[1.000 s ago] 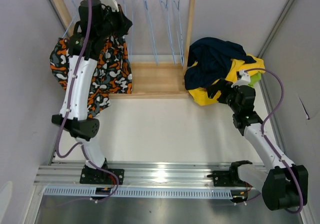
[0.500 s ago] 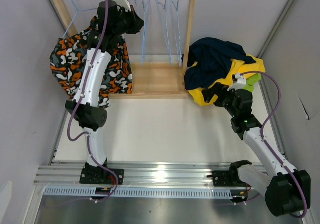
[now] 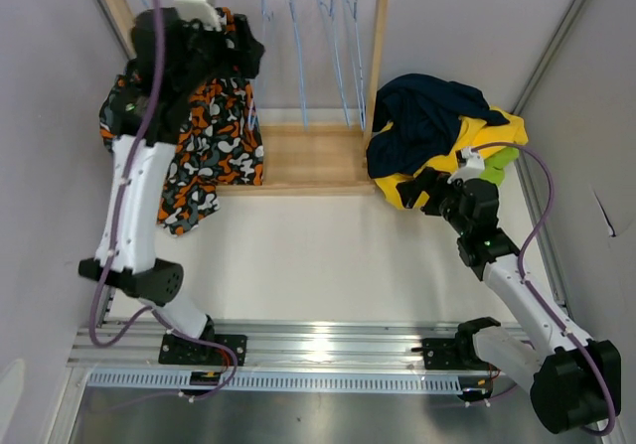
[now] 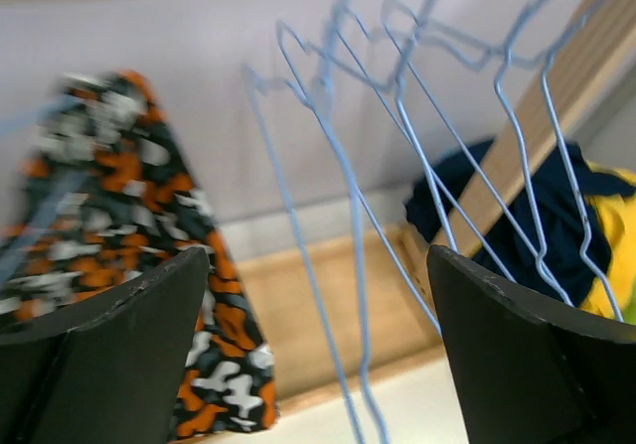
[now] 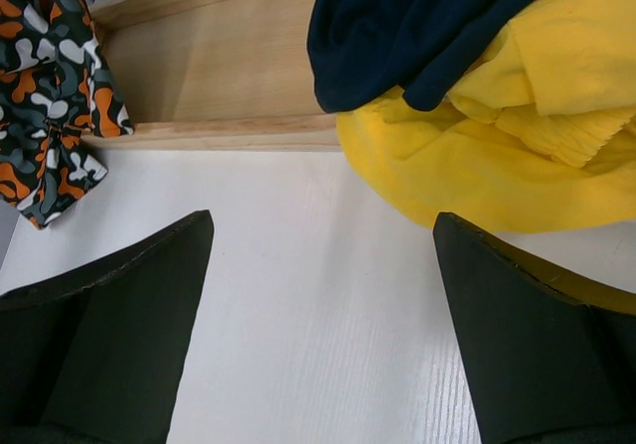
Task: Remove the shorts from the hanger
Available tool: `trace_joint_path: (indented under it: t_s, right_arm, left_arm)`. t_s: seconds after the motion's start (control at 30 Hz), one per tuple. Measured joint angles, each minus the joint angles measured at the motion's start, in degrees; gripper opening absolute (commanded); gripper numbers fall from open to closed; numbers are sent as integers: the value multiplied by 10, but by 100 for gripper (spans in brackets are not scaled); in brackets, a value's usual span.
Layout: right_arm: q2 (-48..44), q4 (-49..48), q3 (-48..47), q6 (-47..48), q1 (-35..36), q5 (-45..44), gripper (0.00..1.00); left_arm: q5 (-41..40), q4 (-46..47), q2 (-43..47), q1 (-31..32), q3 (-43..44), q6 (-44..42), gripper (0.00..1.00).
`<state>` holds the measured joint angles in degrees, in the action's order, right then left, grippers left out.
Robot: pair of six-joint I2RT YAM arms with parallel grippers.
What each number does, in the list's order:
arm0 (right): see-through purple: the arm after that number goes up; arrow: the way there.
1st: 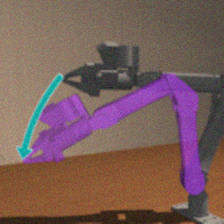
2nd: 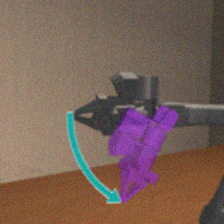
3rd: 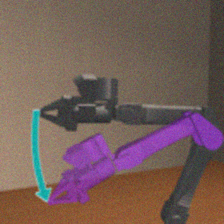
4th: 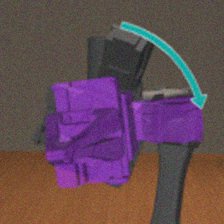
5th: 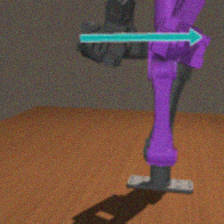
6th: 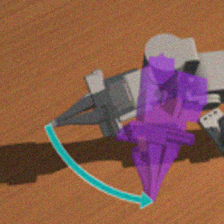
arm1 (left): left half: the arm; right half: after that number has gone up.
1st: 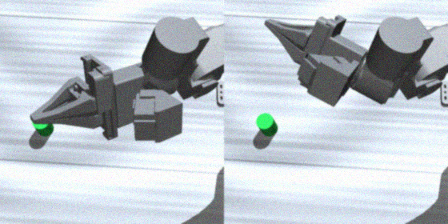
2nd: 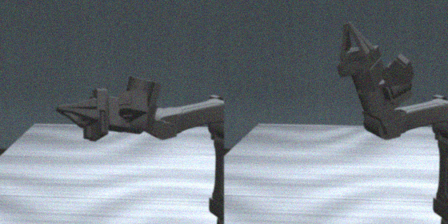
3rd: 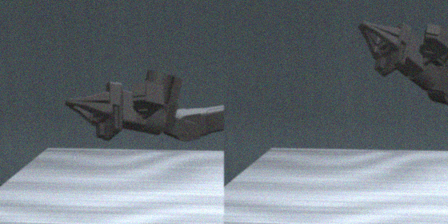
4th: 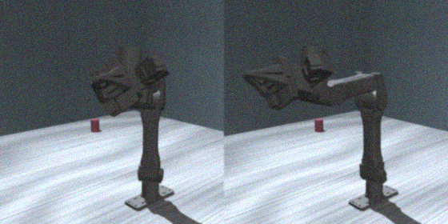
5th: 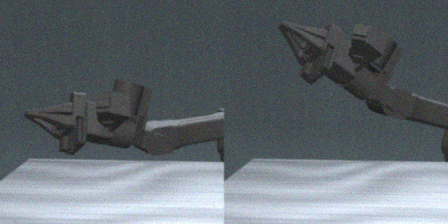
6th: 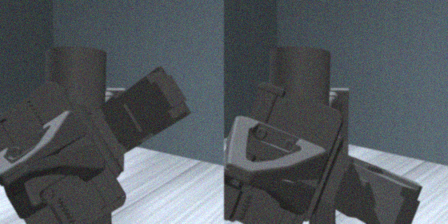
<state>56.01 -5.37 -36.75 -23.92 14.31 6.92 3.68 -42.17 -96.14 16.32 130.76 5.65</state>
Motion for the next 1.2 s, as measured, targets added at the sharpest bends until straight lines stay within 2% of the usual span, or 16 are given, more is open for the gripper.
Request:
trace_joint_path:
  t_s: [0.07, 0.2, 0.4, 0.53, 0.7, 0.8, 0.97, 1.03, 1.07, 1.1, 1.17, 1.2]
  right_arm:
    - [-5, 10, -1, 0, 9, 0, 100]
    - [-11, 38, -10, 6, 25, 0, 99]
    - [-19, 89, -49, 25, 37, -1, 99]
    - [-23, 111, -69, 35, 43, -2, 99]
    - [-49, 135, -63, 38, 64, -8, 99]
    - [-75, 139, -44, 38, 73, -13, 99]
    - [-76, 139, -19, 38, 75, -18, 100]
    - [-66, 136, -13, 38, 75, -19, 99]
    - [-60, 134, -11, 38, 75, -19, 100]
    - [-56, 131, -9, 38, 75, -19, 99]
    - [-50, 127, -5, 38, 75, -19, 99]
    - [-49, 124, -4, 38, 75, -19, 99]
  left_arm:
    - [-8, 1, 41, -23, 1, -12, 99]
    - [-30, 12, 103, -117, -14, -15, 99]
    - [-61, 42, 146, -196, -110, -22, 99]
    - [-43, 47, 100, -251, -122, -16, 99]
    - [16, 34, -43, -308, -6, 5, 99]
    - [48, 35, -95, -319, 36, 17, 99]
    - [83, 34, -106, -316, 32, 21, 94]
    - [92, 38, -105, -315, 29, 25, 80]
    - [94, 40, -105, -314, 26, 25, 69]
    - [99, 41, -105, -314, 24, 27, 49]
    - [104, 41, -106, -312, 20, 30, 39]
    - [109, 40, -107, -311, 20, 29, 28]
